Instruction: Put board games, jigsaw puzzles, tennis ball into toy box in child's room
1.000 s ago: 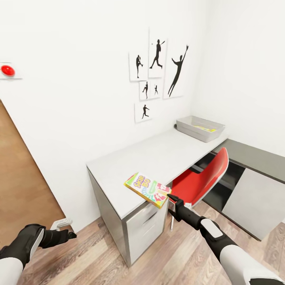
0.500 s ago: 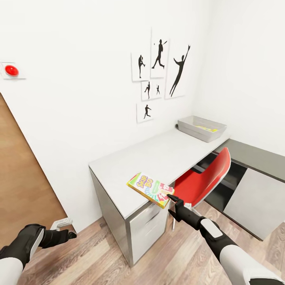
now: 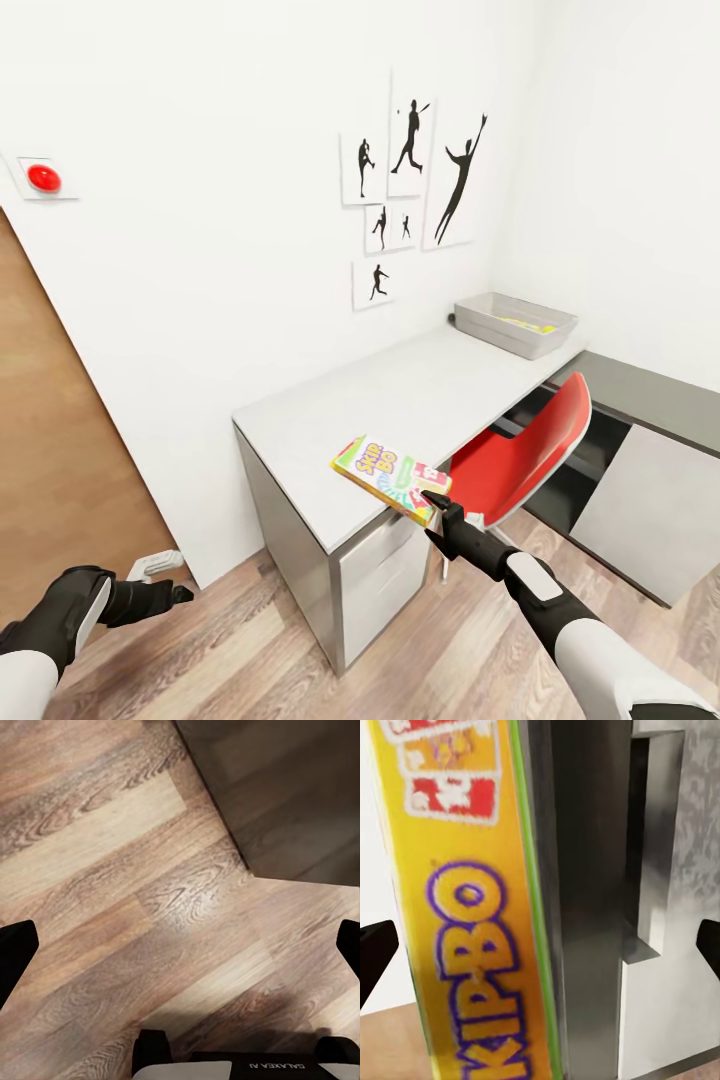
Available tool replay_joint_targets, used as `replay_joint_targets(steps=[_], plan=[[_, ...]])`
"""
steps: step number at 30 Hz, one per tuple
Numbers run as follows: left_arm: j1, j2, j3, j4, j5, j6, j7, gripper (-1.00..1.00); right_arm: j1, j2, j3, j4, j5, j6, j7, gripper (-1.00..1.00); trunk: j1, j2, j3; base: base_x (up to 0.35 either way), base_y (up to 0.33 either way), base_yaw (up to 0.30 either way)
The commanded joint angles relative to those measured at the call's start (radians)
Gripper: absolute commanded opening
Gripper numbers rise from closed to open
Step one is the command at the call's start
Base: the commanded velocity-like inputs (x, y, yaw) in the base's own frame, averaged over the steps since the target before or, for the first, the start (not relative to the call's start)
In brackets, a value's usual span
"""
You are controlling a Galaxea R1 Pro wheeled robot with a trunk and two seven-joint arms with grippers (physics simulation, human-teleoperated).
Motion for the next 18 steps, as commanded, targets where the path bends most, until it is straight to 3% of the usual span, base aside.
replay_joint_targets(steps=[1, 4, 5, 18], plan=[[-0.001, -0.001, 0.006, -0.001, -0.011, 0.004, -0.009, 1.00, -0.001, 0.000, 0.001, 0.000, -0.004, 0.004, 0.001, 1.00, 0.000, -0.001, -0.001, 0.000, 0.010, 0.000], [-0.001, -0.001, 0.006, -0.001, -0.011, 0.004, -0.009, 1.00, -0.001, 0.000, 0.001, -0.002, -0.003, 0.004, 0.002, 1.00, 0.000, -0.001, -0.001, 0.000, 0.005, 0.000], [-0.001, -0.001, 0.006, -0.001, -0.011, 0.004, -0.009, 1.00, -0.001, 0.000, 0.001, -0.003, -0.003, 0.004, 0.002, -1.00, 0.000, -0.001, -0.001, 0.000, 0.002, 0.000], [-0.001, -0.001, 0.006, -0.001, -0.010, 0.003, -0.009, 1.00, -0.001, 0.000, 0.001, -0.003, -0.003, 0.004, 0.004, -1.00, 0.000, -0.001, -0.001, 0.000, 0.000, 0.000]])
